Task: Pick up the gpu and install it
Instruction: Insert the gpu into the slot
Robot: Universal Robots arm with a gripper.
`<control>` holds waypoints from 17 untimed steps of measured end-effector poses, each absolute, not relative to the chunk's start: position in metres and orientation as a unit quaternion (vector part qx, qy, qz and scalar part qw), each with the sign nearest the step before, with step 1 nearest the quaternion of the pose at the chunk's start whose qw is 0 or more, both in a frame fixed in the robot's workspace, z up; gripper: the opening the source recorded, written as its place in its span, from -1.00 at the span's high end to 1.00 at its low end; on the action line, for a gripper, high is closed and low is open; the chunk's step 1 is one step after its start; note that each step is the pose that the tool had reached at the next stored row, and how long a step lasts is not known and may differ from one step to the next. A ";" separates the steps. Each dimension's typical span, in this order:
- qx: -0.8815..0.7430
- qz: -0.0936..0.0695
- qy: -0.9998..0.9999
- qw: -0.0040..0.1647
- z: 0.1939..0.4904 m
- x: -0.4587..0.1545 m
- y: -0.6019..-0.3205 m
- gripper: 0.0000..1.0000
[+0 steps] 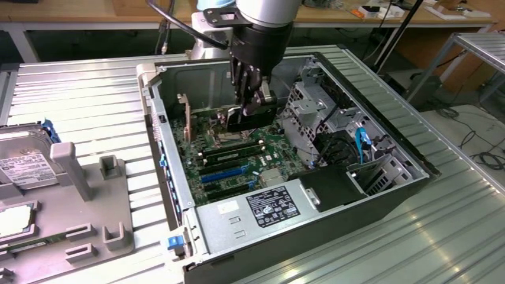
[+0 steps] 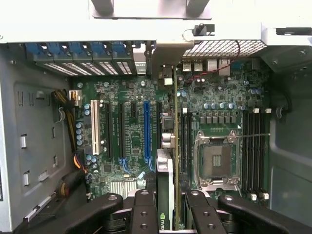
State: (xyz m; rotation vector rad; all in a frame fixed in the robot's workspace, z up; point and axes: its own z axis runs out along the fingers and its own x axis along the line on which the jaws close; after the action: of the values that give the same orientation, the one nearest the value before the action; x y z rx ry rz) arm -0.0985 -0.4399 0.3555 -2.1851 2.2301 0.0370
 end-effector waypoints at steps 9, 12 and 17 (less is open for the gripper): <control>-0.700 0.012 0.714 0.010 0.337 -0.099 -0.442 0.45; -0.700 0.011 0.714 0.009 0.334 -0.099 -0.444 0.45; -0.700 0.006 0.714 0.002 0.331 -0.099 -0.447 0.45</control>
State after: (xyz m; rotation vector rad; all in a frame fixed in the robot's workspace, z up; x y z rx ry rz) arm -0.0986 -0.4474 0.3315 -2.1955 2.2410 0.0187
